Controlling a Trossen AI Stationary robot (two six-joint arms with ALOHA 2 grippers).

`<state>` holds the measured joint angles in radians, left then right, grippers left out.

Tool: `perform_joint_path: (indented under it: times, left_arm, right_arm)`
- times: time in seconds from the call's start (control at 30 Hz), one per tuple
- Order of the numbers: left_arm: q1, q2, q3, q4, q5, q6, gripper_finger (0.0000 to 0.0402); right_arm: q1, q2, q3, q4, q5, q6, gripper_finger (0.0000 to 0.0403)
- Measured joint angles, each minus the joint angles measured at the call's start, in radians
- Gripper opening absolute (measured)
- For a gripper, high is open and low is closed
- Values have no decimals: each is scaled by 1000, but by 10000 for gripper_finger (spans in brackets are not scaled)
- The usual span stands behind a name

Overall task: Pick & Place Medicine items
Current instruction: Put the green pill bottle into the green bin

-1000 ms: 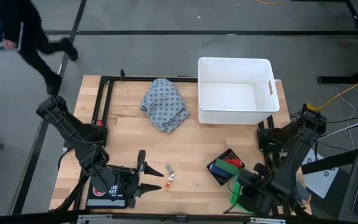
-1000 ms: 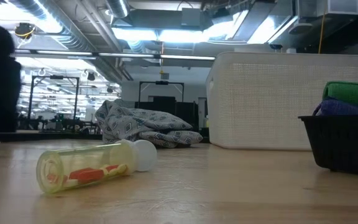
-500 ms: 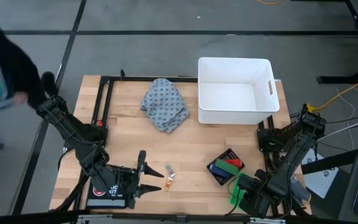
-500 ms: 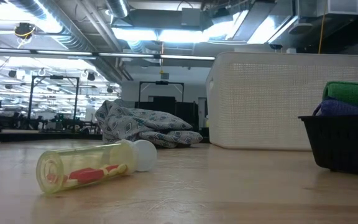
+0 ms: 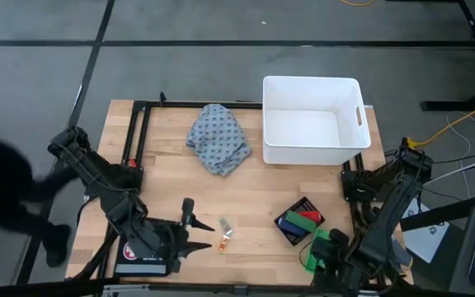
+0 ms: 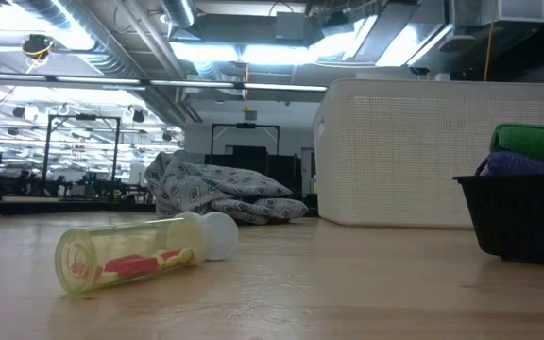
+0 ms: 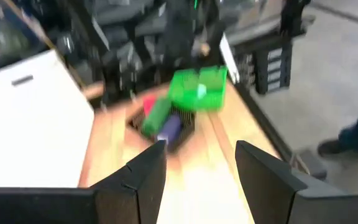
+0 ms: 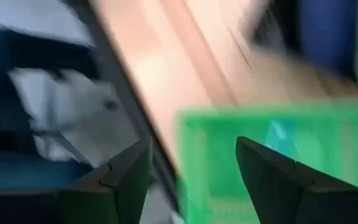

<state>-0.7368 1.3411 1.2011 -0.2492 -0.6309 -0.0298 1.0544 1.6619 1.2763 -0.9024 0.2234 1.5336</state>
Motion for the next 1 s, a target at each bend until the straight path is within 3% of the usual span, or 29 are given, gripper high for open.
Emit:
perform_joint_path:
  times: [0.17, 0.27, 0.53, 0.73, 1.0]
  left_arm:
    - [-1, 0, -1, -98, -6, -128, 187]
    - [-15, 0, -1, -124, -31, -194, 187]
    - [15, 146, -1, -371, -32, -436, 187]
    - [66, 269, -1, -363, 32, -461, 192]
    - [17, 228, -1, -384, -48, -522, 187]
  right_arm:
    - [-43, -1, 149, 98, 267, -302, 219]
    - [-90, -2, 197, 198, 316, -505, 211]
    - [-240, 13, 203, 233, 244, -731, 194]
    - [-388, 83, 203, 239, 154, -671, 192]
    - [-551, 229, 203, 340, 1, -680, 191]
